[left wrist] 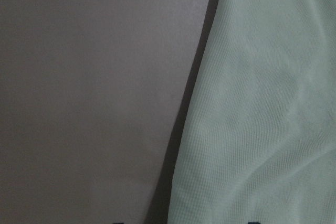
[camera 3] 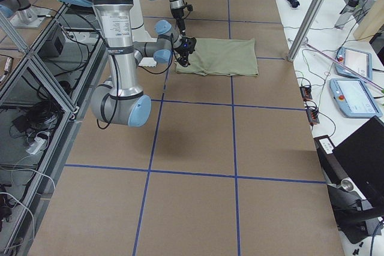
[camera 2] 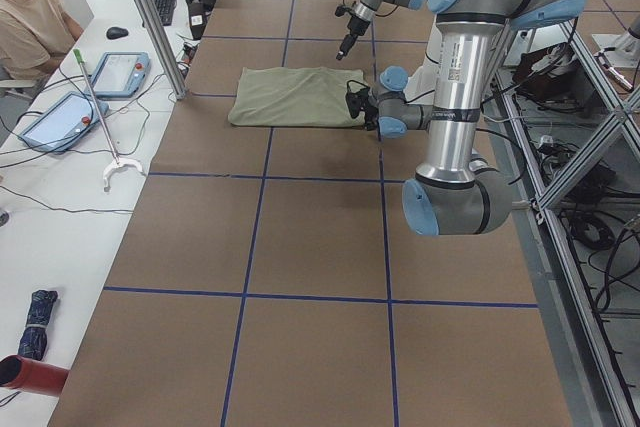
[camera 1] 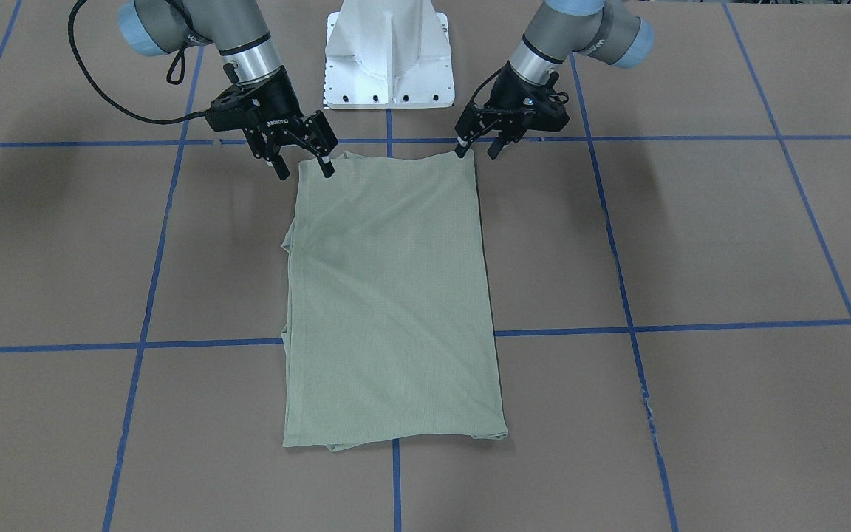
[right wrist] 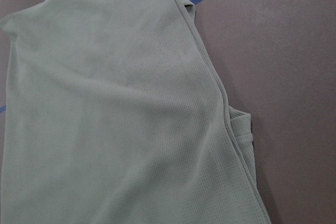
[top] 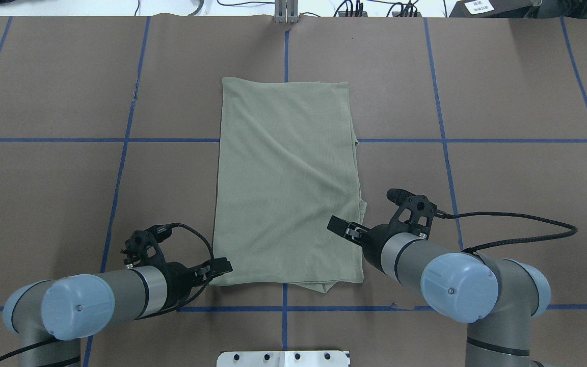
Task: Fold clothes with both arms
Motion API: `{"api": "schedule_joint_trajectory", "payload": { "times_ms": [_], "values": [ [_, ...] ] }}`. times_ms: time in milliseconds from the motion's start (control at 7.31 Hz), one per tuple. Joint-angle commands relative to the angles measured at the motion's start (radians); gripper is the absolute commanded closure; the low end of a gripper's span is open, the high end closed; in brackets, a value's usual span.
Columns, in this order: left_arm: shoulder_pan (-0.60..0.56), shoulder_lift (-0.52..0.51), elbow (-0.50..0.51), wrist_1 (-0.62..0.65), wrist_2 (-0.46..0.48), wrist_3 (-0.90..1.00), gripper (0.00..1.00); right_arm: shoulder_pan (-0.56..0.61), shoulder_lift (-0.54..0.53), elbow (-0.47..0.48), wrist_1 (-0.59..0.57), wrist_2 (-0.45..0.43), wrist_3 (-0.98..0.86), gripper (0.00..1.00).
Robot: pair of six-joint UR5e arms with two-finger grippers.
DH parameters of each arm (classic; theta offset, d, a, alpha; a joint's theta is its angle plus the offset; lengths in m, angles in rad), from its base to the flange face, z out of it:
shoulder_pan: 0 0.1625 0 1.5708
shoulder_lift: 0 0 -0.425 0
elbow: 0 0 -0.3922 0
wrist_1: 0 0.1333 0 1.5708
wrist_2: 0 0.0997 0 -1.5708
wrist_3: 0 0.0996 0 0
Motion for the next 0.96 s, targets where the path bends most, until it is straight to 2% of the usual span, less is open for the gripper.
{"api": "schedule_joint_trajectory", "payload": {
  "times_ms": [0,410,684,821],
  "values": [
    [0.009,-0.015,0.013,0.001,0.008,-0.013,0.17,-0.002,0.000,0.000,0.000,-0.003,0.000,0.00],
    [0.010,-0.009,0.015,0.001,0.008,-0.013,0.19,-0.005,0.000,0.000,0.000,-0.006,0.002,0.00],
    [0.010,-0.010,0.016,0.001,0.009,-0.016,0.31,-0.009,0.000,0.000,0.000,-0.012,0.002,0.00],
    [0.013,-0.012,0.030,0.001,0.023,-0.016,0.33,-0.011,0.000,0.000,0.000,-0.012,0.002,0.00]
  ]
}}
